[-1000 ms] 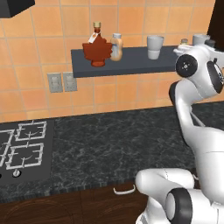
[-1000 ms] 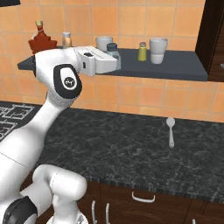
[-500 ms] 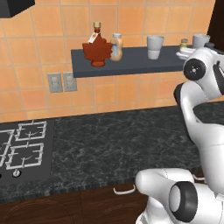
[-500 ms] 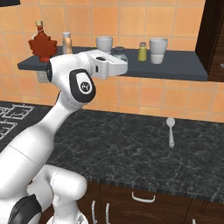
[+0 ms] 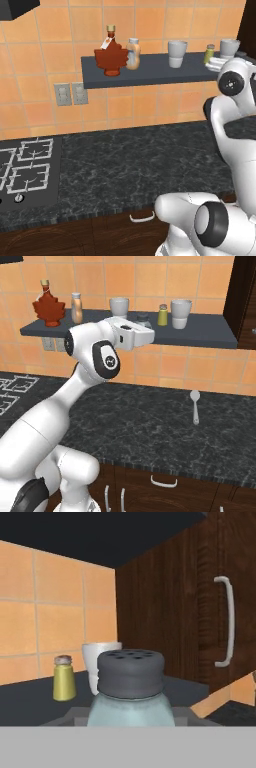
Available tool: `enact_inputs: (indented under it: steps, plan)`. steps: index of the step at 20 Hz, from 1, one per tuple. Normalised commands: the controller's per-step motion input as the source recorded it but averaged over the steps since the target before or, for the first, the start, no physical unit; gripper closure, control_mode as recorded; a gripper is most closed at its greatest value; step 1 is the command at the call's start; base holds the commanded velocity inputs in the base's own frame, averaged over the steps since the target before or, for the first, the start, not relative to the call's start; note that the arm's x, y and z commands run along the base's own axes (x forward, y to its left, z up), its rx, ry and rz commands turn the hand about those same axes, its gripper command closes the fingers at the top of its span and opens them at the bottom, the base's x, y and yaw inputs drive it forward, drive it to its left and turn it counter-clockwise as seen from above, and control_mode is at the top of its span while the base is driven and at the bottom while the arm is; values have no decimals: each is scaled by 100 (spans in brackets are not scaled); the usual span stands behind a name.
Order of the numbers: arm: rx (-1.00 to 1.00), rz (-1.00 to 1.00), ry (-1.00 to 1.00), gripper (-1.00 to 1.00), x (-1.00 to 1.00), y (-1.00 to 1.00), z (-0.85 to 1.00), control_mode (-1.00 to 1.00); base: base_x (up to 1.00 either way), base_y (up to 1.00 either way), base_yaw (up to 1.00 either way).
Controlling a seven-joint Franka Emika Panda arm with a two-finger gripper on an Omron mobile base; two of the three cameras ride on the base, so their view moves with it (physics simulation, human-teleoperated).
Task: Put the shaker and condiment bottle from the counter next to their counterparts in the cabinet.
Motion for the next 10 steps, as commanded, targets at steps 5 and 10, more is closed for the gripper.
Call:
enact_inputs:
  steps: [5, 10]
  plan:
    - [0, 3, 0, 100, 2, -4, -1, -100, 0, 0, 0]
    - [0, 2, 0, 100, 0, 0, -1, -100, 0, 0, 0]
